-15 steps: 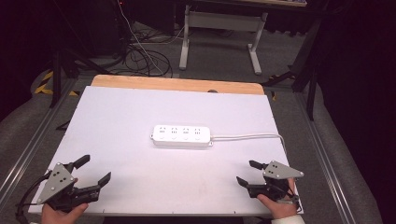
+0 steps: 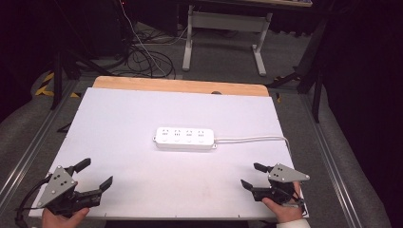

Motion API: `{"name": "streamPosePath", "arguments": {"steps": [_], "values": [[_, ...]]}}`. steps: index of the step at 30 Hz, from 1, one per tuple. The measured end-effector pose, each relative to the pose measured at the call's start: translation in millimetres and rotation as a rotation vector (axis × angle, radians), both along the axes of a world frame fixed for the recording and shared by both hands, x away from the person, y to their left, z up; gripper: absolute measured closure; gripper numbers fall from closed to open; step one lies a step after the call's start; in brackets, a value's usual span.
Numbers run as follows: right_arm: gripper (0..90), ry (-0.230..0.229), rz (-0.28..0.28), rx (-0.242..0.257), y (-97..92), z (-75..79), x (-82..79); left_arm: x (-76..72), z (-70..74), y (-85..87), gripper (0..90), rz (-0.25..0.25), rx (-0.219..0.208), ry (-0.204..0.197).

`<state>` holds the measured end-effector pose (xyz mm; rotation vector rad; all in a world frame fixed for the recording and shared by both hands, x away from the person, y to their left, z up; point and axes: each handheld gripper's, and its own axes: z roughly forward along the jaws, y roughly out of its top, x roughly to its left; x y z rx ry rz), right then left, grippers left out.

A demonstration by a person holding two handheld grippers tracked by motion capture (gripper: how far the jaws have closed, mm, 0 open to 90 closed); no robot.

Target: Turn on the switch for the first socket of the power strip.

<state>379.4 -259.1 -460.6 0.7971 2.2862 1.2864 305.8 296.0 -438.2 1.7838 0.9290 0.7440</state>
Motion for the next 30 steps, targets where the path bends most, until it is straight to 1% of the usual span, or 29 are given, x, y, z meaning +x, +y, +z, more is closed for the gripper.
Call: {"name": "streamPosePath", "arguments": {"steps": [2,3,7,12,13,15,17,19,23,25,30], "values": [[25.3,-0.002,0.001,0.000,0.4,0.0,0.0,-0.3,-0.2,-0.5,13.3,0.003,-0.002,-0.003],[25.4,-0.004,0.001,-0.001,0.4,0.1,0.0,-0.6,-0.1,-0.6,13.3,0.005,0.005,-0.007],[25.6,-0.007,0.005,-0.003,0.4,0.4,-0.4,-0.5,-0.2,-0.8,13.3,-0.001,0.003,-0.003],[25.6,-0.009,0.002,-0.011,0.8,1.3,-0.2,-0.6,-0.1,-0.9,13.5,0.004,0.002,-0.004],[25.6,-0.012,-0.003,-0.019,0.5,3.2,-1.0,-0.6,0.0,-0.8,13.5,0.005,0.005,-0.006],[25.7,-0.008,-0.006,-0.013,0.8,4.3,-0.9,-0.8,0.1,-0.9,13.5,0.003,0.004,-0.005],[26.2,-0.003,-0.006,-0.024,2.0,5.4,-0.1,-0.9,0.2,-0.9,13.5,0.003,0.004,-0.006],[27.3,0.003,0.001,-0.023,3.7,6.9,1.3,-0.9,0.2,-1.0,13.8,0.002,0.007,-0.007],[27.5,0.003,0.008,-0.033,5.9,12.2,2.9,-0.9,0.0,-1.5,14.2,0.002,0.005,-0.003],[27.6,0.000,0.016,-0.026,7.3,19.9,4.8,-1.2,0.2,-2.0,14.2,0.004,0.006,-0.006],[28.0,0.008,0.031,-0.020,11.7,31.2,11.1,-2.1,0.6,-2.8,14.3,0.005,0.009,-0.008]]}}
